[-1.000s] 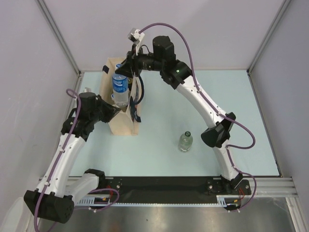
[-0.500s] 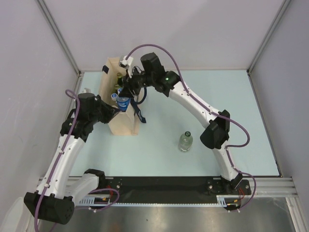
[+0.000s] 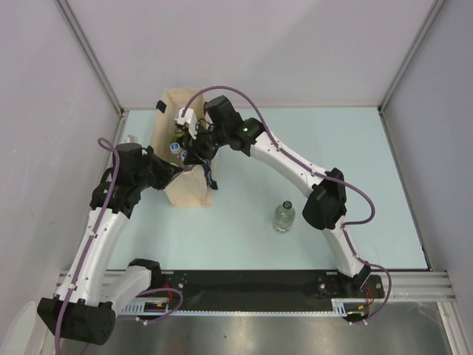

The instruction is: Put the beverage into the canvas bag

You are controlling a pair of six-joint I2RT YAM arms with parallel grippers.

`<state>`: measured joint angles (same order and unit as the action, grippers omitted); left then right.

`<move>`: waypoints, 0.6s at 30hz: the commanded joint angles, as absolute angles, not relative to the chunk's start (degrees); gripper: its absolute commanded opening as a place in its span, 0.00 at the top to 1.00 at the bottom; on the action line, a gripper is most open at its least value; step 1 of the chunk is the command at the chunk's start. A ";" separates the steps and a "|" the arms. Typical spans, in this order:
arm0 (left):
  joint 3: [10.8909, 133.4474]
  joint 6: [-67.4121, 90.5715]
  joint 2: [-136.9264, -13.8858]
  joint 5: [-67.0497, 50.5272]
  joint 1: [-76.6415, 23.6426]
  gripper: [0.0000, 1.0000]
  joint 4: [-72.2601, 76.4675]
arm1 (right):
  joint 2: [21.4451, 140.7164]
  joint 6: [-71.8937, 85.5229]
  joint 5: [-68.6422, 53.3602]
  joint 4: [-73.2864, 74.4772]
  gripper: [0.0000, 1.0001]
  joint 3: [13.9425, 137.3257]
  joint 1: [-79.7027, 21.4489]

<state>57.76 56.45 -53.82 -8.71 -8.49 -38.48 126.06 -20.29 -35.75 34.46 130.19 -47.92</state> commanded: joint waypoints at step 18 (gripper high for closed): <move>64.51 43.00 -48.35 -17.73 -6.15 0.38 -36.30 | 115.87 -23.20 -44.99 42.89 0.21 135.80 -45.44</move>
